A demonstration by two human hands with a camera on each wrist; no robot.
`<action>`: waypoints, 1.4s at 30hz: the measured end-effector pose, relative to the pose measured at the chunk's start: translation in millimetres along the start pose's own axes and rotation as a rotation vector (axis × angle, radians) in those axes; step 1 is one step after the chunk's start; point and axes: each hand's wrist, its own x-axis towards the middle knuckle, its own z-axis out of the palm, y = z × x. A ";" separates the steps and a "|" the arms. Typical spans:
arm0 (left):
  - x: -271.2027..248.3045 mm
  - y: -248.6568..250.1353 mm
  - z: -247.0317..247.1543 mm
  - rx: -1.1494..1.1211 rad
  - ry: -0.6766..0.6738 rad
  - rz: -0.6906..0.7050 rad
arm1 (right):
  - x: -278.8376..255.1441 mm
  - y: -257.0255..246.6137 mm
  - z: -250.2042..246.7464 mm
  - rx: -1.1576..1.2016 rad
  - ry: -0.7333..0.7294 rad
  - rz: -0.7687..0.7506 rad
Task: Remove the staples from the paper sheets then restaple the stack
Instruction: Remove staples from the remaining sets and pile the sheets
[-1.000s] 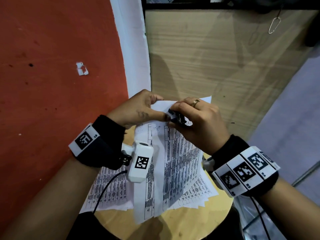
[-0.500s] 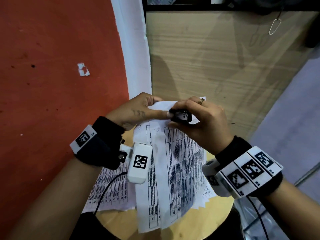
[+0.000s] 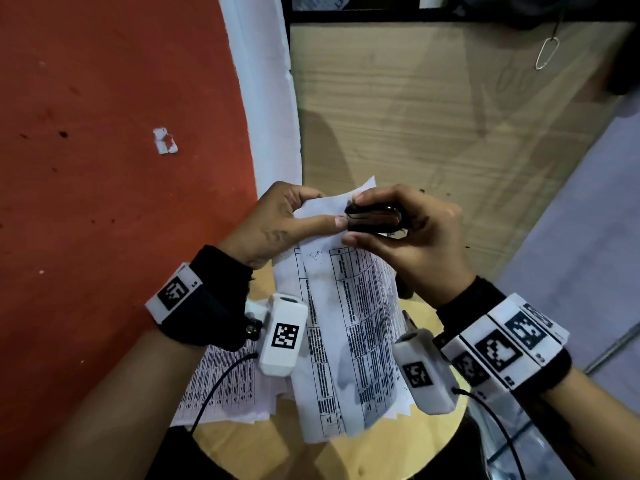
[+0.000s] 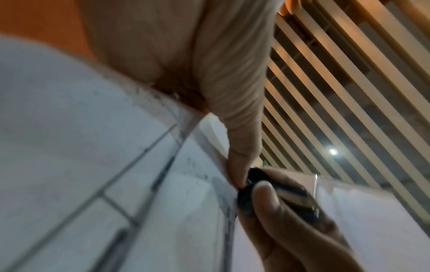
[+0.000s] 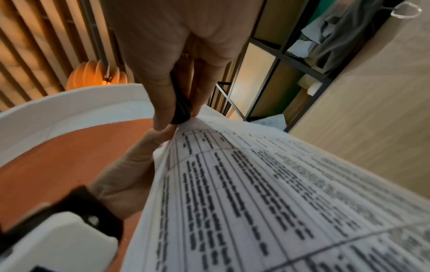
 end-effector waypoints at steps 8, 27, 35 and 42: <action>-1.1 -17.8 -9.0 0.362 0.259 0.073 | -4.7 26.9 -3.9 -0.484 0.005 -0.087; -0.2 -8.6 -20.9 0.427 0.119 0.034 | 20.5 34.2 -8.5 -0.227 -0.467 0.219; 10.1 6.9 -13.2 1.138 0.097 0.100 | 18.9 19.7 -6.6 -0.284 -0.422 0.228; 12.6 3.9 -4.0 0.878 0.027 0.039 | 11.7 19.0 -11.5 -0.261 -0.328 0.213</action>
